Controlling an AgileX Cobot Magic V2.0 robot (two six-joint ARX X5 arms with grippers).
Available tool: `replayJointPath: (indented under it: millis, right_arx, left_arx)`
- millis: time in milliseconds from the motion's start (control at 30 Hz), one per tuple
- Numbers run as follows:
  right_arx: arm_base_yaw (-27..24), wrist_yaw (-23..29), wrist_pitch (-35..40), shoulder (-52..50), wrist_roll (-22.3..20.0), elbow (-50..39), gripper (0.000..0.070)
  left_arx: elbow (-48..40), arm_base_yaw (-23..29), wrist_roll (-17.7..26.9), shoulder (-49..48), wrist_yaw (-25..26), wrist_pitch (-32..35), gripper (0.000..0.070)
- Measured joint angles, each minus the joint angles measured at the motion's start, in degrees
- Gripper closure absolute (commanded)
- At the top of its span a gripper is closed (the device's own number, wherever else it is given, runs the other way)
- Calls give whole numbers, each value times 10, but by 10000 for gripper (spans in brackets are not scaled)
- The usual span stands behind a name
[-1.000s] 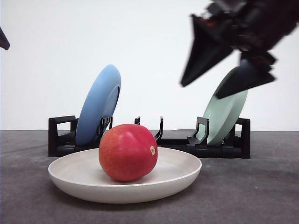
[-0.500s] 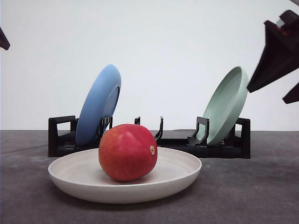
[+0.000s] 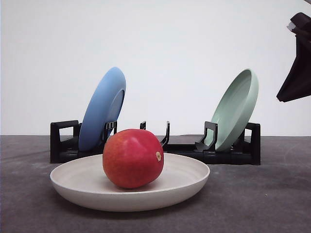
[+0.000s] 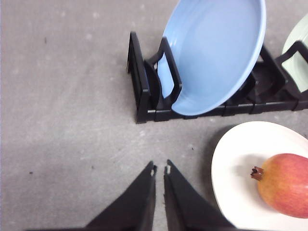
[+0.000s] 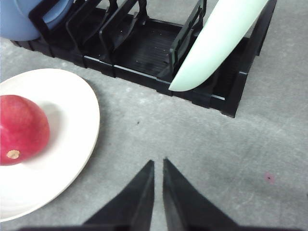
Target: Place pomegranate in white plate
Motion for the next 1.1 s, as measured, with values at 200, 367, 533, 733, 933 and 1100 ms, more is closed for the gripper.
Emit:
replayJointPath:
  millis: [200, 367, 533, 733, 933, 1100]
  right_arx:
    - [0, 0, 0, 0, 0, 0, 684]
    - [0, 0, 0, 0, 0, 0, 684]
    - [0, 0, 0, 0, 0, 0, 684]
    - [0, 0, 1, 0, 0, 0, 684]
    - [0, 0, 5, 0, 0, 0, 684]
    - [0, 0, 6, 0, 0, 0, 684]
  left_arx:
    - [0, 0, 0, 0, 0, 0, 695]
    - [0, 0, 0, 0, 0, 0, 696]
    - [-4, 10, 1, -12, 1, 3, 696]
    - [-91, 59, 16, -98, 1, 93, 696]
    - [-231, 104, 17, -212, 0, 207, 696]
    - [-318, 118, 17, -306, -4, 220, 696]
